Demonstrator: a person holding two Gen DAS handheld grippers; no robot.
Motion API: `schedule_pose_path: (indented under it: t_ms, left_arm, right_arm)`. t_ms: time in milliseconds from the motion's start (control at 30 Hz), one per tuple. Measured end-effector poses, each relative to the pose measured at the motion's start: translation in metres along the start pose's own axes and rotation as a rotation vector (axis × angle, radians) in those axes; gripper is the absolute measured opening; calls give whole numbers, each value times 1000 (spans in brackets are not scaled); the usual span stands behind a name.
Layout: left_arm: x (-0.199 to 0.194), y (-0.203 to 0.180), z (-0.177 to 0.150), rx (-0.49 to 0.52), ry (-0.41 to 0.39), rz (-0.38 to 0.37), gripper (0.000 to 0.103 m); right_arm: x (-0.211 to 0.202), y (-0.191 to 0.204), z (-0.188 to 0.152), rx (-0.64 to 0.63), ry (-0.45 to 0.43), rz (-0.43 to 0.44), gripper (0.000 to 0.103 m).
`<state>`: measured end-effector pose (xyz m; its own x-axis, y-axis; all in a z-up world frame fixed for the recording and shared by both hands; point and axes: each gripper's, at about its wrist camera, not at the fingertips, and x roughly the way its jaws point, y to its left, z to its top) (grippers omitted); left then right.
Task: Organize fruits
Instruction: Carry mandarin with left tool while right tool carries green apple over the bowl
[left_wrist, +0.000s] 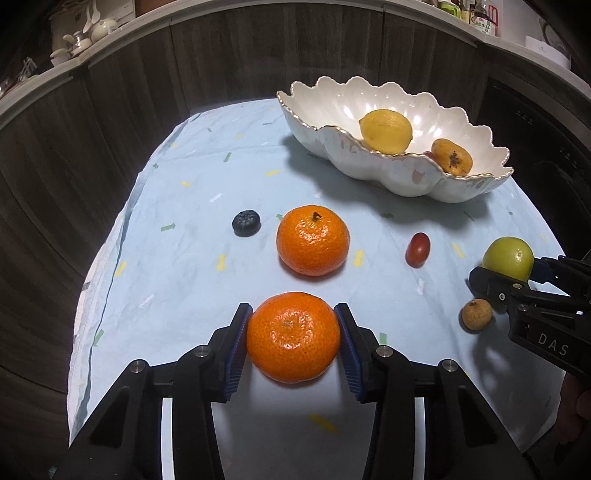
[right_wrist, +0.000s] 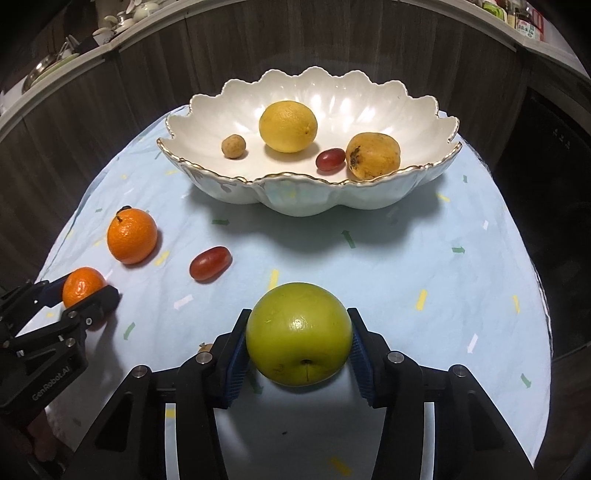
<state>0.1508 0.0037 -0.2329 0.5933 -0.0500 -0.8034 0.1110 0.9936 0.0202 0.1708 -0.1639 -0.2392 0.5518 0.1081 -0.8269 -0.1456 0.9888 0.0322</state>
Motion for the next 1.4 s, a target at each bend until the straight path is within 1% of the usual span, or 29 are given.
schedule_pose_path:
  t_ms: [333,633,1133,1400]
  left_arm:
    - [-19,-3,9,8,-39,2,44]
    - [-32,-8,24,21,-60,-2,43]
    - [-47,-22,52,41,-104,-25,43]
    - [-47,-27,69,40,-118,-36,43]
  right_arm:
    - [-21,2,5,-4,-41,6,49]
    - [-42,1,19,0,-93,10,49]
    - [-66,-16,40,9,-155,-24,49]
    - [-69,-23,54,12,-179,-36,49]
